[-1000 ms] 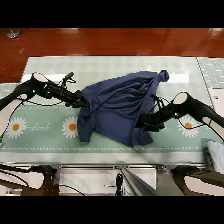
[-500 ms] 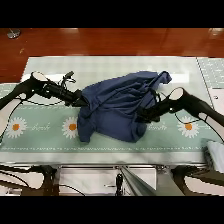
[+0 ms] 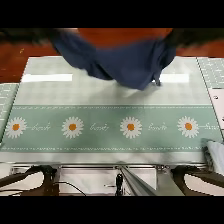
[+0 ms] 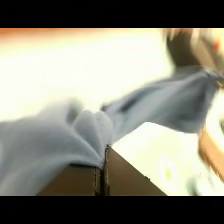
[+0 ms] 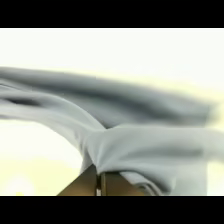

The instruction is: Fold the shirts.

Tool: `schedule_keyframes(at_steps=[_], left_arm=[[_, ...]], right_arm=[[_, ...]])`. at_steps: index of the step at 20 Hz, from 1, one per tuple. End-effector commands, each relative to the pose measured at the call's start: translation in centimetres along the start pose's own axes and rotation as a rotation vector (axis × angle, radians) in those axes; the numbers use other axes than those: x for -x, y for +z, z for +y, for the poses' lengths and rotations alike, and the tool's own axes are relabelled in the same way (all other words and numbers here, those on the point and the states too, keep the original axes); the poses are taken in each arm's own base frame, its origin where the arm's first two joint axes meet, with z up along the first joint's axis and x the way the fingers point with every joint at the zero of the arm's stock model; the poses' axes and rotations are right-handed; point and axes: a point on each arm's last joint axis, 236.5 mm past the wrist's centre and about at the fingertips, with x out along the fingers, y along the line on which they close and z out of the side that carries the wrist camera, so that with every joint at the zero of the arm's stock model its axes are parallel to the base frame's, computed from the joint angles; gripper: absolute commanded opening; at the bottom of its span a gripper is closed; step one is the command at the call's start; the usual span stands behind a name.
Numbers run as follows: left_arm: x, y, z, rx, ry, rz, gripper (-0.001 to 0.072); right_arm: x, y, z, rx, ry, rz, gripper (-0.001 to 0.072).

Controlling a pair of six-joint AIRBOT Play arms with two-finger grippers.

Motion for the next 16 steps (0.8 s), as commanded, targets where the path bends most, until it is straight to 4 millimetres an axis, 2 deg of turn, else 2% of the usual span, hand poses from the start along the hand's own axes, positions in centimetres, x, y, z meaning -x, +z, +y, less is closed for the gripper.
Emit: schedule_keyframes(at_steps=[1, 2, 4, 6, 8, 11, 13, 15, 16], left_arm=[[10.0, 8.0, -10.2, -0.263, 0.054, -0.283, 0.0022], [12.0, 8.0, -12.7, -0.313, 0.066, -0.312, 0.0022], [14.7, 6.0, -17.0, -0.402, 0.079, -0.305, 0.0023], [16.9, 3.6, -20.7, -0.487, 0.108, -0.296, 0.0023], [19.1, 2.0, -23.3, -0.576, 0.198, -0.329, 0.0022], [22.8, 0.2, -24.9, -0.633, 0.379, -0.389, 0.0023], [24.3, -1.0, -25.9, -0.647, 0.415, -0.409, 0.0023], [24.1, -2.0, -26.4, -0.658, 0.379, -0.376, 0.0023], [23.6, -2.4, -26.1, -0.647, 0.355, -0.349, 0.0023]], right_arm=[[13.6, 5.0, 6.4, 0.199, -0.053, -0.305, 0.0017], [16.5, 4.1, 7.9, 0.257, -0.070, -0.340, 0.0017], [21.1, 1.5, 9.3, 0.309, -0.131, -0.374, 0.0017], [24.7, -1.0, 10.9, 0.342, -0.153, -0.409, 0.0017], [27.2, -3.4, 12.4, 0.365, -0.152, -0.425, 0.0017], [29.2, -7.5, 13.3, 0.356, -0.154, -0.374, 0.0017], [29.5, -9.9, 13.4, 0.332, -0.153, -0.315, 0.0018], [29.0, -11.9, 13.4, 0.299, -0.138, -0.237, 0.0017], [28.3, -12.7, 13.5, 0.290, -0.115, -0.197, 0.0017]])
